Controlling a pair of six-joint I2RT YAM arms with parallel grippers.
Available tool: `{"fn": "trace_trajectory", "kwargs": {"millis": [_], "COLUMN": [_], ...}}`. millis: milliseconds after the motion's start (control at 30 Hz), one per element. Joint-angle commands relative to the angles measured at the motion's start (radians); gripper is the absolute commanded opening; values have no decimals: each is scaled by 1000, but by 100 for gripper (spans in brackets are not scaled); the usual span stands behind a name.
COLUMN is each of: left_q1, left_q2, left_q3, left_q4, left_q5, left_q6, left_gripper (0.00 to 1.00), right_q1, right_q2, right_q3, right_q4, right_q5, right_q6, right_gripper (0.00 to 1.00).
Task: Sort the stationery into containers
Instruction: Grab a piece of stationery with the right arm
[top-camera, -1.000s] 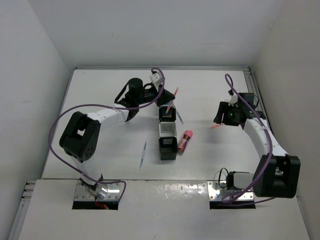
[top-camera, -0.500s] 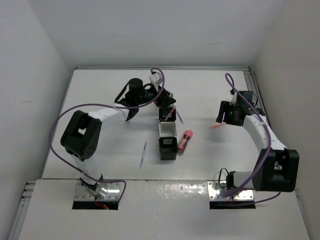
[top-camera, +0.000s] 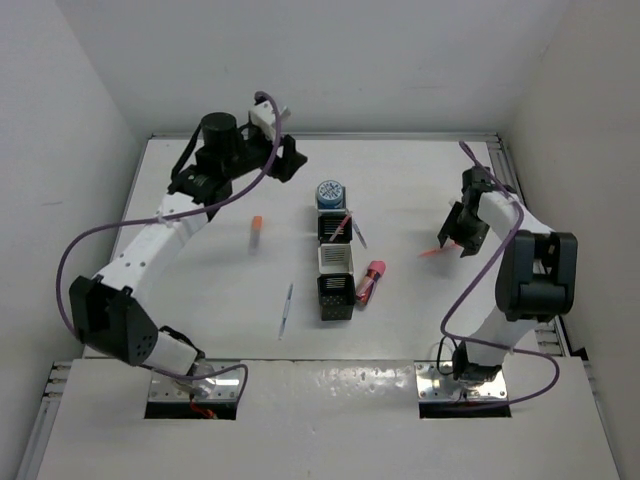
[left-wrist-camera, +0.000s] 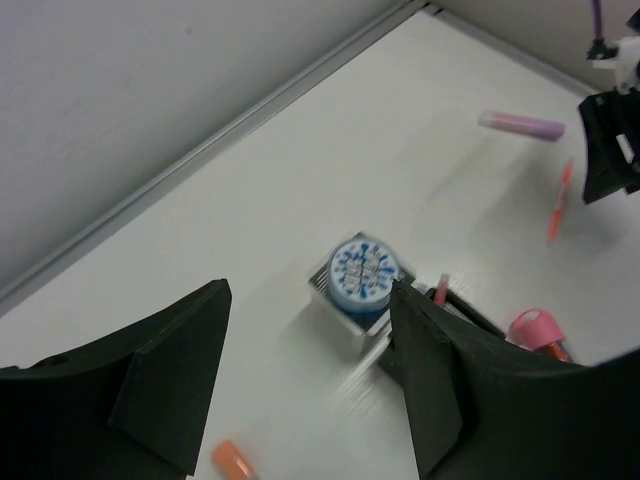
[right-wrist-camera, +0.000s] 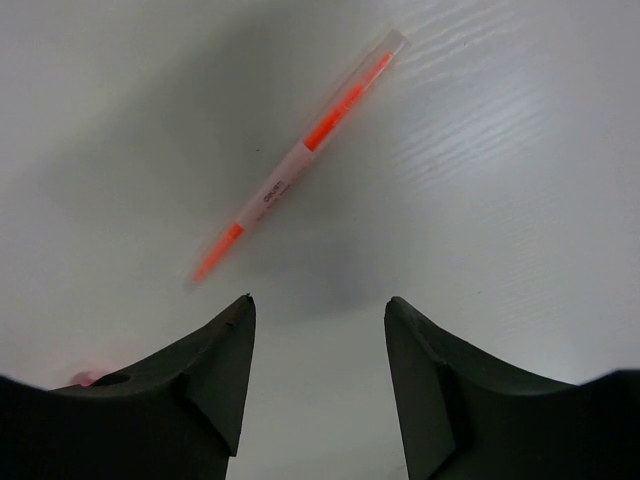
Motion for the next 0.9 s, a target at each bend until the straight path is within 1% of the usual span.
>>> {"fn": "trace_trajectory", "kwargs": {"millis": [0,67,133,267,333,367,500,867], "left_q1": [55,80,101,140,150,157,180,218], "left_q2": [-72,-97,-104,-108,-106,-103,-86,-54], "left_q3": [-94,-126,-161,-204,-227,-232,-238,-237], "left_q4": [-130,-127,-124,-109,-102,-93,-75,-39], "left_q5": [-73,-64,-53,-4,19,23,54,103], "left_q6": [41,31,20,-20,-18,-55,-86,-146], "left_gripper": [71,70,70,70,70,70,70,70], "right_q1": [-6,-8,-8,-25,-40,-46,-83,-117], "right_q2": [61,116,150,183,199,211,250,368], "right_q3": [74,103,137,192,209,217,238,336], "right_q4": [-81,-93,-93,-86,-96,-96,-107,-136], "right_q5": [17,15,24,24,24,20,0,-65], "right_q6": [104,122,136,150,153,154,159,136], "right_gripper": [56,57,61,62,62,62,59,54]}}
